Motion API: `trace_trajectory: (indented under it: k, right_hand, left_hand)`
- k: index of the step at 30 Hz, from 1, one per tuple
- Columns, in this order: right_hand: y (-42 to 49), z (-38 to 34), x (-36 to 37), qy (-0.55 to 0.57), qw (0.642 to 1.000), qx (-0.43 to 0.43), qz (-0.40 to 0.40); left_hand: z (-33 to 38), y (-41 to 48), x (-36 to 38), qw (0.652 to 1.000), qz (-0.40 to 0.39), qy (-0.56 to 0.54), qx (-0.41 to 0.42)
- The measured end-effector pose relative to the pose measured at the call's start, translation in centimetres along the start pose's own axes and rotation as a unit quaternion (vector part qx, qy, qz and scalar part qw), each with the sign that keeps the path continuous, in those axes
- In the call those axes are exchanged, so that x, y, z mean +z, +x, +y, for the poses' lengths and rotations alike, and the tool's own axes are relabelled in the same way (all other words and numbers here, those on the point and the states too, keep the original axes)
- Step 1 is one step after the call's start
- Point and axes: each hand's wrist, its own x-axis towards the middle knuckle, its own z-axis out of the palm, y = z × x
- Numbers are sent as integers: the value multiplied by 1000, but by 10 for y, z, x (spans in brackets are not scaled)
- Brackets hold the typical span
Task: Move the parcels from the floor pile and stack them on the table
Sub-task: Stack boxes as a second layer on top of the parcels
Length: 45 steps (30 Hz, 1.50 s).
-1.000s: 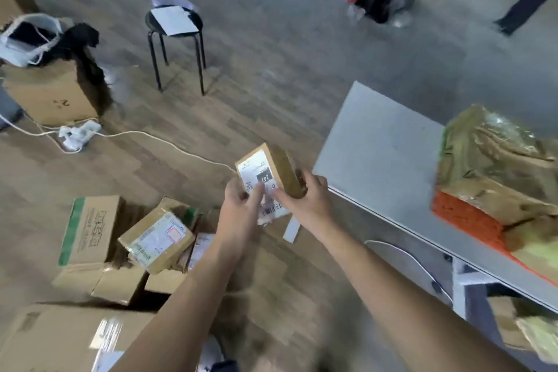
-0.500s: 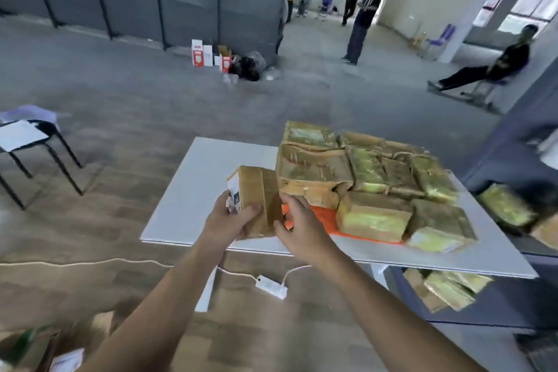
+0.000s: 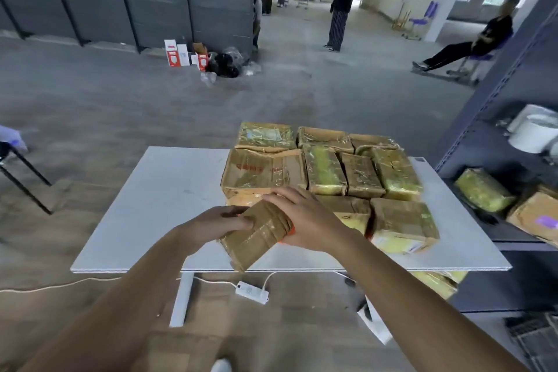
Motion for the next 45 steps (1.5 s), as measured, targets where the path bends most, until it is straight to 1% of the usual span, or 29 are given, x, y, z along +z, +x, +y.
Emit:
trace_trajectory:
  k: [2, 3, 6, 7, 8, 9, 11, 13, 15, 17, 20, 22, 24, 27, 29, 30, 32, 33, 34, 37, 39, 41, 45]
  right_hand:
    - [11, 13, 3, -15, 999, 29, -10]
    - [18, 19, 5, -25, 998, 49, -23]
    - [40, 35, 11, -32, 989, 124, -72]
    - [47, 39, 15, -28, 986, 146, -80]
    - [53, 43, 20, -24, 983, 165, -83]
    - [58, 46, 26, -19, 980, 180, -85]
    - [65, 51, 39, -8, 974, 209, -89]
    - [71, 53, 50, 18, 970, 227, -89]
    - [77, 55, 55, 43, 971, 215, -95]
    - [83, 57, 54, 61, 976, 176, -110]
    - [86, 66, 47, 102, 974, 139, -146]
    - [84, 76, 46, 107, 972, 127, -165]
    - [82, 83, 49, 113, 971, 128, -165]
    - [82, 84, 53, 109, 977, 112, -145]
    - [82, 84, 53, 99, 981, 95, -138]
    - [82, 84, 52, 100, 982, 88, -137]
    - [82, 82, 53, 112, 980, 81, -143]
    - [82, 80, 53, 120, 979, 81, -141]
    - [82, 80, 56, 125, 979, 83, -137]
    - [74, 87, 60, 99, 982, 93, -130]
    - [65, 96, 64, 78, 981, 111, -136]
    - [60, 98, 68, 82, 979, 123, -139]
    - [62, 94, 75, 65, 984, 121, -115]
  left_hand:
    - [-3, 24, -3, 1000, 10, -29, 6]
    - [-7, 37, -4, 998, 38, -54, 1]
    - [-22, 75, -1, 981, 160, -105, -43]
    - [-28, 84, 0, 976, 171, -120, -62]
    - [-35, 94, 0, 974, 159, -141, -74]
    - [-42, 101, 1, 975, 131, -159, -77]
    - [-51, 116, 1, 980, 76, -174, -61]
    - [-58, 131, 1, 984, 70, -152, -56]
    - [-63, 143, 5, 983, 75, -155, -62]
    - [-67, 147, 8, 976, 62, -195, -77]
    - [-78, 147, 16, 966, 57, -243, -70]
    - [-79, 149, 20, 956, 64, -276, -73]
    - [-78, 156, 24, 941, 76, -319, -79]
    - [-72, 156, 30, 942, 94, -307, -101]
    - [-68, 155, 33, 942, 86, -298, -125]
    - [-68, 157, 35, 949, 87, -270, -136]
    - [-69, 168, 40, 969, 117, -161, -146]
    - [-69, 174, 40, 970, 148, -113, -157]
    - [-71, 180, 40, 967, 176, -96, -160]
    - [-55, 173, 36, 964, 198, -108, -144]
    - [-43, 162, 40, 967, 173, -122, -145]
    - [-41, 155, 45, 969, 138, -130, -157]
    - [-47, 161, 52, 966, 139, -170, -138]
